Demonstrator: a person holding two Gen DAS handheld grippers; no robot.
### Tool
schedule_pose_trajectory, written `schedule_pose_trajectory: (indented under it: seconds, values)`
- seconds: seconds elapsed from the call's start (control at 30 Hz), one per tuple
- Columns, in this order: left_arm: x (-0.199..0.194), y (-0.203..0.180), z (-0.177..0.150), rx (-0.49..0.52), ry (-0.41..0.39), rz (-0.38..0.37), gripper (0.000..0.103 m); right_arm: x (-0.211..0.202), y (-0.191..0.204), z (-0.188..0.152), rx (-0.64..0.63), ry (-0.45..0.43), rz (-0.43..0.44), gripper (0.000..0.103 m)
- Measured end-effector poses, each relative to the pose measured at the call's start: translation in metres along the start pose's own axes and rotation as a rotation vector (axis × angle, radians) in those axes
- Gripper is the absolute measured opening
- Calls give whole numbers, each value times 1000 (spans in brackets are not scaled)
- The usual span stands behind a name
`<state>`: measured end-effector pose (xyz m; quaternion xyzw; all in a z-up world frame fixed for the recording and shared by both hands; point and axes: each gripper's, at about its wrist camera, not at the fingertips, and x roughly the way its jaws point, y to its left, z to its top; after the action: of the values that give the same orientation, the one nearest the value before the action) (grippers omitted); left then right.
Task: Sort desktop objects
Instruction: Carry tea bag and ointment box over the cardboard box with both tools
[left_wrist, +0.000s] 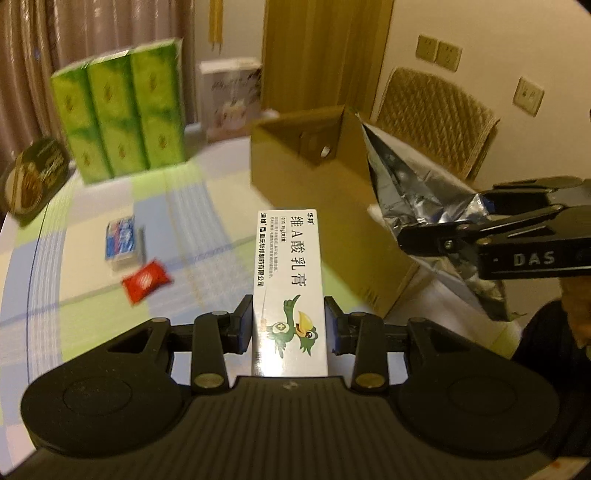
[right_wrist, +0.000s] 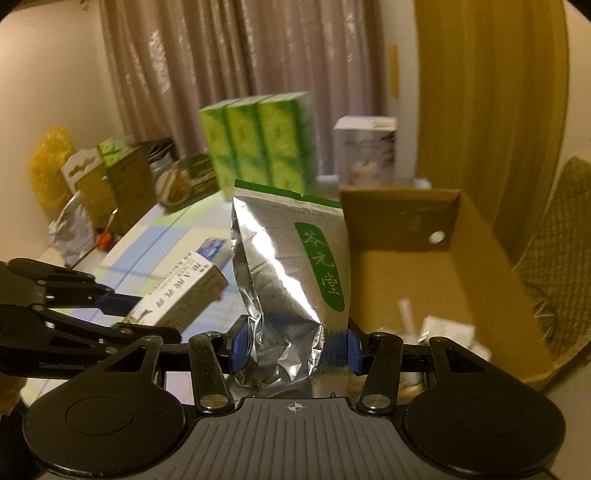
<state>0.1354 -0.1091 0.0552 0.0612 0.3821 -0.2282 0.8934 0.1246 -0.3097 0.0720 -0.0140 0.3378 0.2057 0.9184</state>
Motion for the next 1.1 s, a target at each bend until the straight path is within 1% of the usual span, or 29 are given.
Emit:
schedule_pose_trajectory:
  seconds: [0.07,0.27,0.5,0.8,1.1]
  values:
    - [2,-9,13,13,-15,-10,33,-2,-13,5,3,-8,-16,48]
    - [21,-42,45,60,-28,-51,33,0,-58,16,42,-21,-72,48]
    - [49,-69,68,68,-29,-91,33,12,-99,15,64,0,-102,48]
    - [82,-87,86,58,-13,-133,33,23,-128,19,78,8,-116,48]
    - [109,-81,109,12,-13,-131,33,40,-143,32,78,17,-121,48]
